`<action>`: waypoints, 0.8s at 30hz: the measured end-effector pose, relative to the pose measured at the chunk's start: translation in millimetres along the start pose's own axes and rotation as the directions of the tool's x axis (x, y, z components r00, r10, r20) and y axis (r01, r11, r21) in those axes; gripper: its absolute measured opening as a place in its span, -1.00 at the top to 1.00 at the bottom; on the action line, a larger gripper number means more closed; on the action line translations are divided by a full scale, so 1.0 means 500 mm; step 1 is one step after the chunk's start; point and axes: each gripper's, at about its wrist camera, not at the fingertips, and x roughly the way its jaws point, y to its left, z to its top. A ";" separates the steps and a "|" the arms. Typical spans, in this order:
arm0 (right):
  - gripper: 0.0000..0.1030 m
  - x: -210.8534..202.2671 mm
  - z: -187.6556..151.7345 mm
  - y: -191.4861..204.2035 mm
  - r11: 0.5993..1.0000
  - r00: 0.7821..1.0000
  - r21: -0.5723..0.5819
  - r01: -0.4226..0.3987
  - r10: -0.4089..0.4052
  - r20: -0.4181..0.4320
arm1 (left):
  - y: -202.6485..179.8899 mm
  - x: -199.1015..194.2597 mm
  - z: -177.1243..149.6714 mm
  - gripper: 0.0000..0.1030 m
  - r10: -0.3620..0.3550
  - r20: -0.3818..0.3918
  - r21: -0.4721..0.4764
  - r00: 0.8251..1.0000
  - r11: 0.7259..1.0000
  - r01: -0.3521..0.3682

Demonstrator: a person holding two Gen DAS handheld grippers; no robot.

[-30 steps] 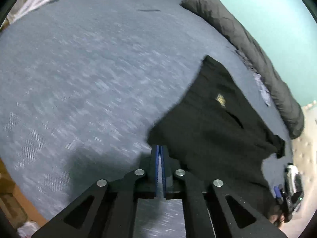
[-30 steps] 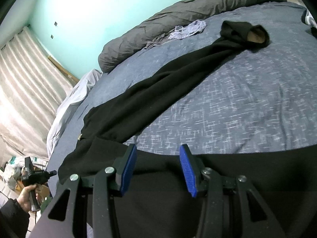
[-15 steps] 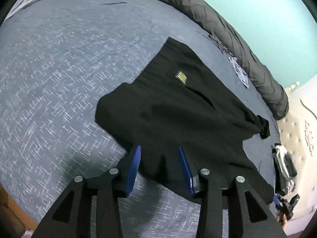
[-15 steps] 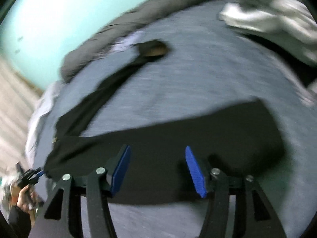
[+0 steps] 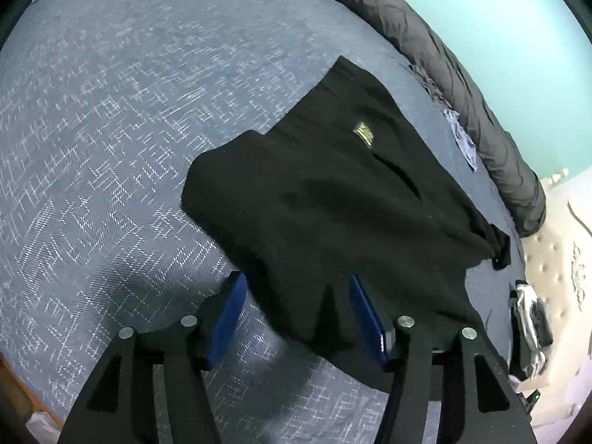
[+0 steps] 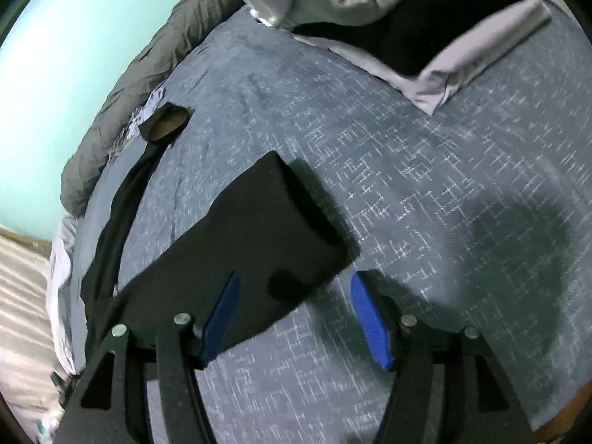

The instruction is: Fold clothes

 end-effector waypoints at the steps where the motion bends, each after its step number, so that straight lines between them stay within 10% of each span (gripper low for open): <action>1: -0.23 0.005 -0.001 -0.001 1.000 1.000 0.005 0.000 0.000 -0.001 | 0.001 0.003 0.000 -0.21 -0.004 0.001 -0.003 1.000 1.000 0.004; 9: -0.21 0.020 0.006 0.010 1.000 1.000 0.011 -0.024 0.024 0.008 | 0.020 0.036 0.009 -0.16 -0.018 0.022 -0.040 1.000 0.999 0.019; 15: 0.78 0.009 0.012 0.022 0.999 0.999 -0.039 -0.010 0.012 0.031 | 0.016 0.036 0.018 0.80 -0.013 0.025 0.002 1.000 1.000 0.013; 24: 0.90 -0.072 0.038 0.058 0.994 0.996 -0.110 -0.020 0.030 0.089 | -0.003 -0.091 0.045 0.88 -0.034 0.113 0.046 0.993 0.998 0.029</action>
